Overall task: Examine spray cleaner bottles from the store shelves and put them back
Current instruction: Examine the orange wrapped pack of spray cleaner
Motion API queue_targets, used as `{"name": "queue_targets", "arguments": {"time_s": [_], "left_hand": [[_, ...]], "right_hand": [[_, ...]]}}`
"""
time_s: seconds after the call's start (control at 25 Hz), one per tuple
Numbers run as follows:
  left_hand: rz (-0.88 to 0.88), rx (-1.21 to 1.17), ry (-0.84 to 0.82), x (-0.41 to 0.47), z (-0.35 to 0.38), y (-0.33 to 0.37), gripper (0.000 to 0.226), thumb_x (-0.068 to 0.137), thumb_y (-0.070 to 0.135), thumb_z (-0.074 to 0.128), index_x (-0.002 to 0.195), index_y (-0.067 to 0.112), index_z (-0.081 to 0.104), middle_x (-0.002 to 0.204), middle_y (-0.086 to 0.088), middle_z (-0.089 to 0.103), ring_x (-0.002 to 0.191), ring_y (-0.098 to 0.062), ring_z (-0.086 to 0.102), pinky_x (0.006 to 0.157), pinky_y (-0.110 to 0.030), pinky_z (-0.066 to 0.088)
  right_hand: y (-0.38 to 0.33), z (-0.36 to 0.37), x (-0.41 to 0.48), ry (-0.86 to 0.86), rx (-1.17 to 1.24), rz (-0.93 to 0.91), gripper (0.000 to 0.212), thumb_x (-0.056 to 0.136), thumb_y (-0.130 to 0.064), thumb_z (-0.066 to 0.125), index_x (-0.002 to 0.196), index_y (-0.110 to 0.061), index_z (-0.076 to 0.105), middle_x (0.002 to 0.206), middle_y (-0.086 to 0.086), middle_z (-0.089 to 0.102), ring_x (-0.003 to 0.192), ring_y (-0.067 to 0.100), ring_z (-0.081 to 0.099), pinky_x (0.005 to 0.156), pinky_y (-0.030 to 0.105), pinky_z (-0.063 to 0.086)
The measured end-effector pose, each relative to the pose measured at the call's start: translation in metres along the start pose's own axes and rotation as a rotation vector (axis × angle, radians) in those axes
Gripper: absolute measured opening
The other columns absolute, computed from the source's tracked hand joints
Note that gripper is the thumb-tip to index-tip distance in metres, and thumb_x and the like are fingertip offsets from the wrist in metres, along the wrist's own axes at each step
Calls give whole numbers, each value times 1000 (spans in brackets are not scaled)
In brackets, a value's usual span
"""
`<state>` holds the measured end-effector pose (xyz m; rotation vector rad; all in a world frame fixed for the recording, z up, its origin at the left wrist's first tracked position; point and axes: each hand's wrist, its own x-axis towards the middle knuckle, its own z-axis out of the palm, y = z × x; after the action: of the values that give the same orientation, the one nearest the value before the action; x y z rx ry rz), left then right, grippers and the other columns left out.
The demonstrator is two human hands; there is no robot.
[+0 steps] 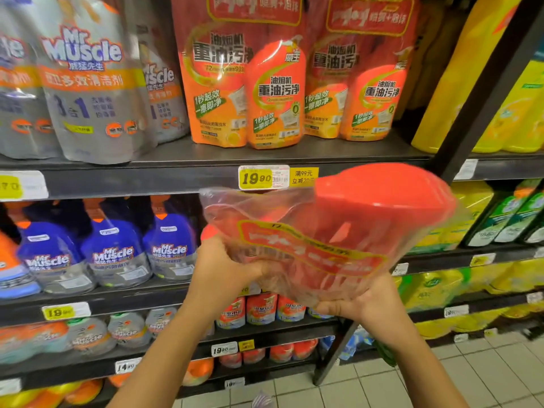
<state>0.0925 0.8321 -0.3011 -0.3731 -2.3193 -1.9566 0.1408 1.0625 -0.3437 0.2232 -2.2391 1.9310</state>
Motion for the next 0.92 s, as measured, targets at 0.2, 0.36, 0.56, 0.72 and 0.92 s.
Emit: {"name": "queue_targets", "arguments": {"time_s": [0.2,0.36,0.56,0.72,0.92], "left_hand": [[-15,92,52,4,4,20,56,28,63,82,76,38,70,73,18,73,68,-2,70,66,-36,60],[10,111,67,3,13,33,50,34,65,79,80,55,63,73,28,70,67,7,67,67,-31,56],[108,121,234,-5,19,43,63,56,57,76,112,39,54,103,19,66,100,2,60,87,-35,52],[379,463,384,-28,41,58,50,77,59,54,117,29,62,130,4,53,123,-18,45,100,-52,38],[246,-14,-105,-41,65,77,114,55,85,57,148,39,12,159,15,13,146,-4,10,116,-45,26]], "right_hand": [[-1,1,-2,-10,219,-50,73,48,-19,95,115,-20,67,108,10,73,102,28,69,77,32,58],[-6,8,-7,41,440,-16,76,39,-28,98,108,-13,69,99,17,74,91,31,71,71,35,58],[-33,20,-14,202,624,-32,63,40,-24,96,98,-15,72,94,15,74,83,30,73,65,38,58],[-67,23,-11,363,504,-103,49,51,-18,86,97,-17,71,93,12,75,83,28,73,65,35,58],[-84,42,-11,432,229,-218,56,57,-8,84,104,-32,68,97,-3,76,88,19,73,71,36,60]]}}
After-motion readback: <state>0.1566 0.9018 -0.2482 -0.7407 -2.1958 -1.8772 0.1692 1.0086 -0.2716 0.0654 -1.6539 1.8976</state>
